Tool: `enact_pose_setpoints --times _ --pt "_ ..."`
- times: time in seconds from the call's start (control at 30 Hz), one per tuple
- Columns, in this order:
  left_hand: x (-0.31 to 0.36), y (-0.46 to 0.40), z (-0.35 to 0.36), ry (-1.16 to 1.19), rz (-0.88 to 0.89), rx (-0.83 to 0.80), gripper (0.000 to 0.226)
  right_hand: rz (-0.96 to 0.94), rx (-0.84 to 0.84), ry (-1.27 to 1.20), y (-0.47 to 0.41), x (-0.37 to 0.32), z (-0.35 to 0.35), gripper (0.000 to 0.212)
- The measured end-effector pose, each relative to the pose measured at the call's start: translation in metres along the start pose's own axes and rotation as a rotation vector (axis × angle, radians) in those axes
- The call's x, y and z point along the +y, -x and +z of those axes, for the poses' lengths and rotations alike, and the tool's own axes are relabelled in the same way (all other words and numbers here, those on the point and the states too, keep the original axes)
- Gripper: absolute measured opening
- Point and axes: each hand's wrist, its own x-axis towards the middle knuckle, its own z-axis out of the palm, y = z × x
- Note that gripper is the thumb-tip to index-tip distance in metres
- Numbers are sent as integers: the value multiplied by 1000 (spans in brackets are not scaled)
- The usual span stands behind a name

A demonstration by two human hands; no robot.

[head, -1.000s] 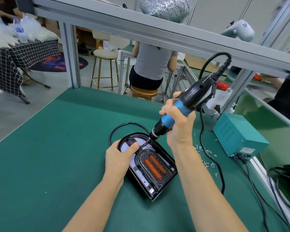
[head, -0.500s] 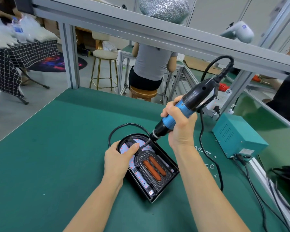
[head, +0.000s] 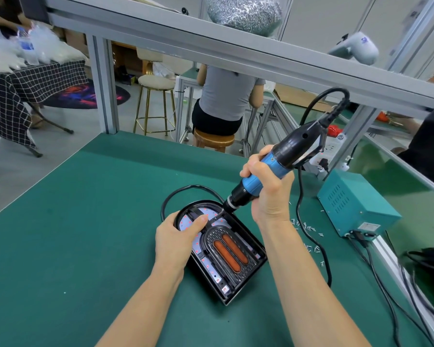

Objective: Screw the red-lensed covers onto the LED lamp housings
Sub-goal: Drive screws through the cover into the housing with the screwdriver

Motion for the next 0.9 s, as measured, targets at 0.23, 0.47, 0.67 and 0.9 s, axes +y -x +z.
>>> enact_pose_setpoints --times 0.23,0.47,0.67,0.9 --pt "0 1 0 -4 7 7 25 -20 25 -2 1 1 0 33" --pt "-1 1 -1 -43 24 18 24 -84 213 -8 5 -3 -2 28" --pt "-6 -1 -1 -128 74 95 35 -187 430 -140 19 -35 -33 31" --pt "-4 -5 -4 -169 116 144 42 -242 643 -124 72 -73 -84 28"
